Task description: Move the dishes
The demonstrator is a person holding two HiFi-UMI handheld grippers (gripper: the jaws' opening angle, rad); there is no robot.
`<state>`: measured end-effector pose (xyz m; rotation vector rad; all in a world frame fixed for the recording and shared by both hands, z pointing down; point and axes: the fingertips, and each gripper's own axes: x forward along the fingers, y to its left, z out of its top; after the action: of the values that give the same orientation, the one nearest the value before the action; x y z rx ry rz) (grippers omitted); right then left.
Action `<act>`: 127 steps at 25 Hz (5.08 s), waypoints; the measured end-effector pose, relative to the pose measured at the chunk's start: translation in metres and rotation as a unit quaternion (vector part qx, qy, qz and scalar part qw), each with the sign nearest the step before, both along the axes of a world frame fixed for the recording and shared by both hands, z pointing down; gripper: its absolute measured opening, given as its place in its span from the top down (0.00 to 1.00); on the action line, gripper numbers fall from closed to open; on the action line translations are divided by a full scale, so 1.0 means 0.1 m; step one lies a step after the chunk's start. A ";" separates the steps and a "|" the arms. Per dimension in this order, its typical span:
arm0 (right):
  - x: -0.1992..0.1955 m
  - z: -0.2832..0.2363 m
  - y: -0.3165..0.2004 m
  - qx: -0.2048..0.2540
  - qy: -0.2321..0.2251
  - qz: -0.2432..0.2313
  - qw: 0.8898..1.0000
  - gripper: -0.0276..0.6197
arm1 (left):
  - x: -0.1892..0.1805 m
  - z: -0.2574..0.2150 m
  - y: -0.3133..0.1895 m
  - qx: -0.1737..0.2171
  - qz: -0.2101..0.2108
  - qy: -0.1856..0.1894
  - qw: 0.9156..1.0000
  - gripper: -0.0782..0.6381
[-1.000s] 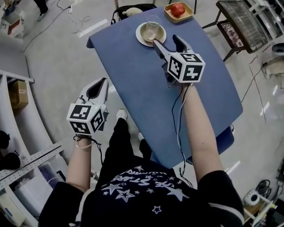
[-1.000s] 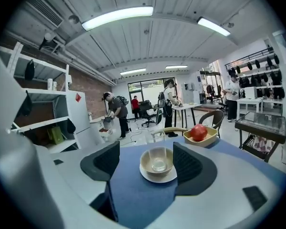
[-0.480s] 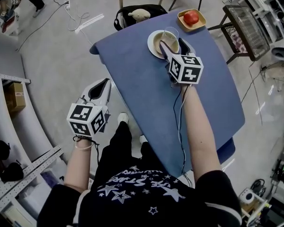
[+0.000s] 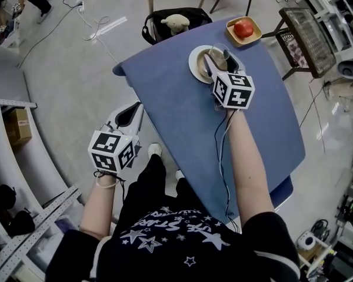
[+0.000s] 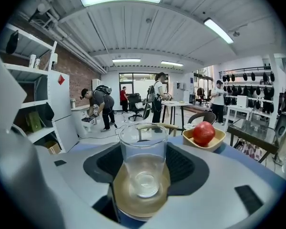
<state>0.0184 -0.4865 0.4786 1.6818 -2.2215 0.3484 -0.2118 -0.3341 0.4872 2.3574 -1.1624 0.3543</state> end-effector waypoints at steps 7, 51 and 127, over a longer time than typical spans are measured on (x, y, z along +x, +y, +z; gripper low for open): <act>0.00 -0.15 -0.01 -0.019 -0.011 -0.005 1.000 0.53 | -0.03 0.01 -0.12 -0.009 0.001 0.009 1.000 0.86; 0.29 0.02 -1.17 -0.013 -0.026 -0.021 0.999 0.52 | -0.14 0.38 -0.48 -0.054 -0.029 -0.013 0.998 0.86; -0.49 0.56 -0.58 -0.143 -0.136 0.039 0.980 0.89 | -0.46 0.02 -0.58 -0.011 -0.030 -0.007 0.999 0.86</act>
<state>-0.0309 -0.5444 0.5350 1.6464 -2.1616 0.9202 -0.2574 -0.3922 0.4889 2.2990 -1.2271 0.3613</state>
